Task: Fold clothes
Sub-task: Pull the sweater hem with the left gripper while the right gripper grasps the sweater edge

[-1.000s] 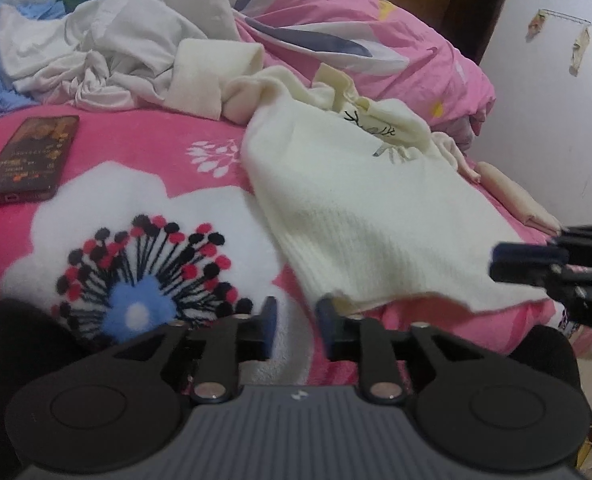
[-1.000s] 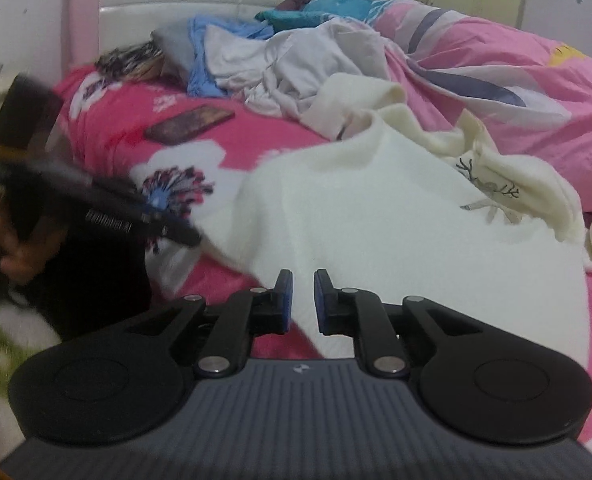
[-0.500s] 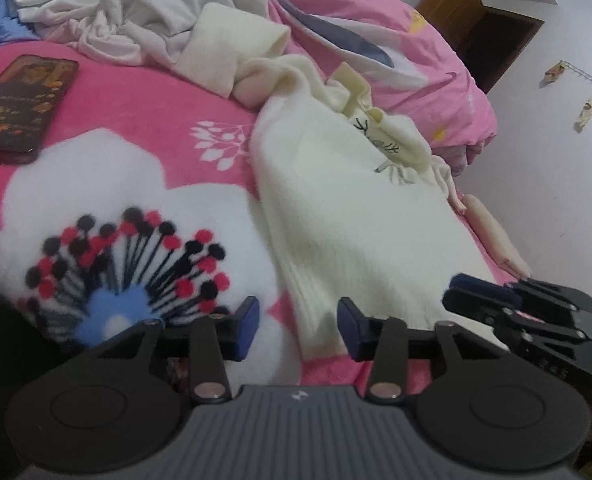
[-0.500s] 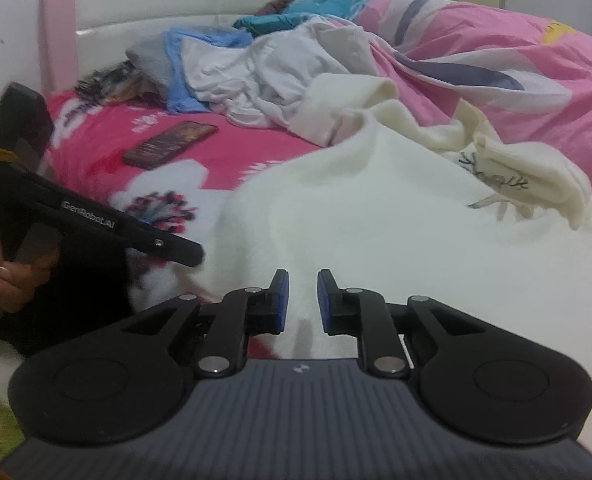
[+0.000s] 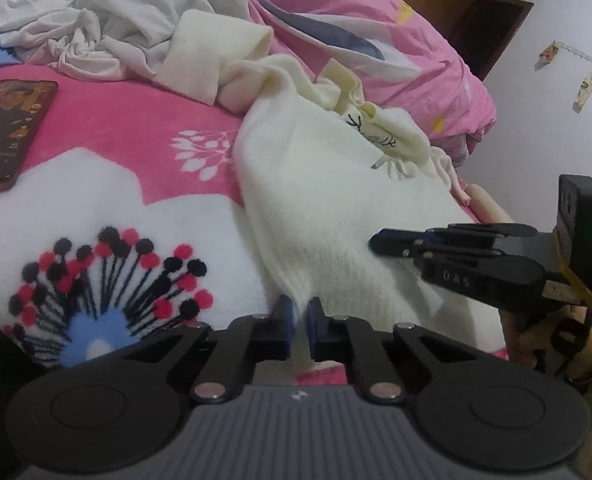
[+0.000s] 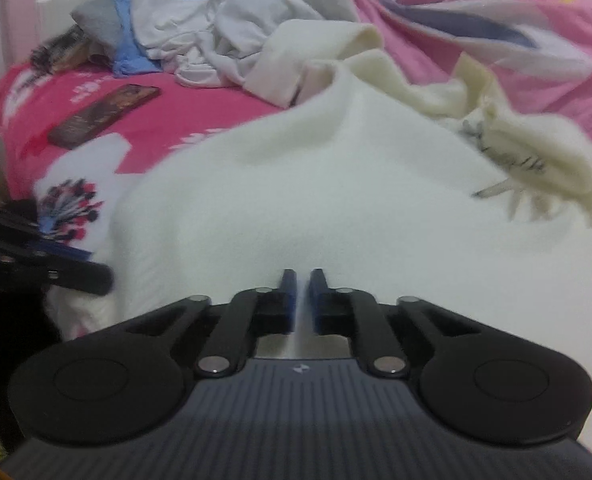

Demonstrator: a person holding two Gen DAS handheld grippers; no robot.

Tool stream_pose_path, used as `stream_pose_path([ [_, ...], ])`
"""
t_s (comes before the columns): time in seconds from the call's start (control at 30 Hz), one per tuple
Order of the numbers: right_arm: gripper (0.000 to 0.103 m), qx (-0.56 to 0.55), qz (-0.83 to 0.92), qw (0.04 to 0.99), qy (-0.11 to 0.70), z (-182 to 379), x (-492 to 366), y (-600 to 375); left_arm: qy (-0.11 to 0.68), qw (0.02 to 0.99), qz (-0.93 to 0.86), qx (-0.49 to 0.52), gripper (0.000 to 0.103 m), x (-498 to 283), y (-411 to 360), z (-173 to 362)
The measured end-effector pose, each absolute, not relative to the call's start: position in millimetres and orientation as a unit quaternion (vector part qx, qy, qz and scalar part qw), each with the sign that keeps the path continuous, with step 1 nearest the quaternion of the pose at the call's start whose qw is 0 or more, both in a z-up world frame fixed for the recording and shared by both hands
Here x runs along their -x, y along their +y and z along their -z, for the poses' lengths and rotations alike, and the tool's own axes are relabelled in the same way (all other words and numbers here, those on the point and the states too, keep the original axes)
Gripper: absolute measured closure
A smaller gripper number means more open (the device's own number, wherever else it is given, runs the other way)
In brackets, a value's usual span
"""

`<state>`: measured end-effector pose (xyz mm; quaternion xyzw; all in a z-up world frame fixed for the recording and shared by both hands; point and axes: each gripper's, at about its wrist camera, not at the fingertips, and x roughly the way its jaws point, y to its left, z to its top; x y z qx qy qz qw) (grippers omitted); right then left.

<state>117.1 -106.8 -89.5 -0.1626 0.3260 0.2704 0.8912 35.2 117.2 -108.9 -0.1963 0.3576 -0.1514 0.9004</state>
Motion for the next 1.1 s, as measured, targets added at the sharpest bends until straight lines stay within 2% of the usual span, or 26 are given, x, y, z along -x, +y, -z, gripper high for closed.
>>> stream_pose_path([
  [0.13,0.103,0.200,-0.214,0.908,0.301,81,-118,-111,0.355,0.898,0.157,0.209,0.096,-28,128,101],
  [0.37,0.101,0.106,-0.281,0.897,0.325,72,-144,-114,0.374,0.888,0.150,0.224,0.096,-31,135,114],
  [0.5,0.101,0.160,-0.359,0.855,0.338,79,-145,-80,0.371,0.888,0.154,0.222,0.096,-30,135,116],
  [0.6,0.102,0.272,-0.313,0.845,0.339,98,-152,-74,0.370,0.889,0.156,0.220,0.096,-30,136,117],
  [0.67,0.102,0.295,-0.272,0.850,0.341,96,-162,-81,0.369,0.889,0.159,0.219,0.096,-30,136,118],
  [0.83,0.101,0.291,-0.237,0.855,0.358,88,-179,-88,0.368,0.888,0.168,0.219,0.096,-30,139,120],
  [1.0,0.101,0.266,-0.280,0.866,0.318,63,-181,-62,0.366,0.888,0.170,0.218,0.096,-29,138,121],
  [1.1,0.101,0.254,-0.315,0.859,0.314,67,-197,-44,0.363,0.890,0.170,0.215,0.096,-27,137,122],
])
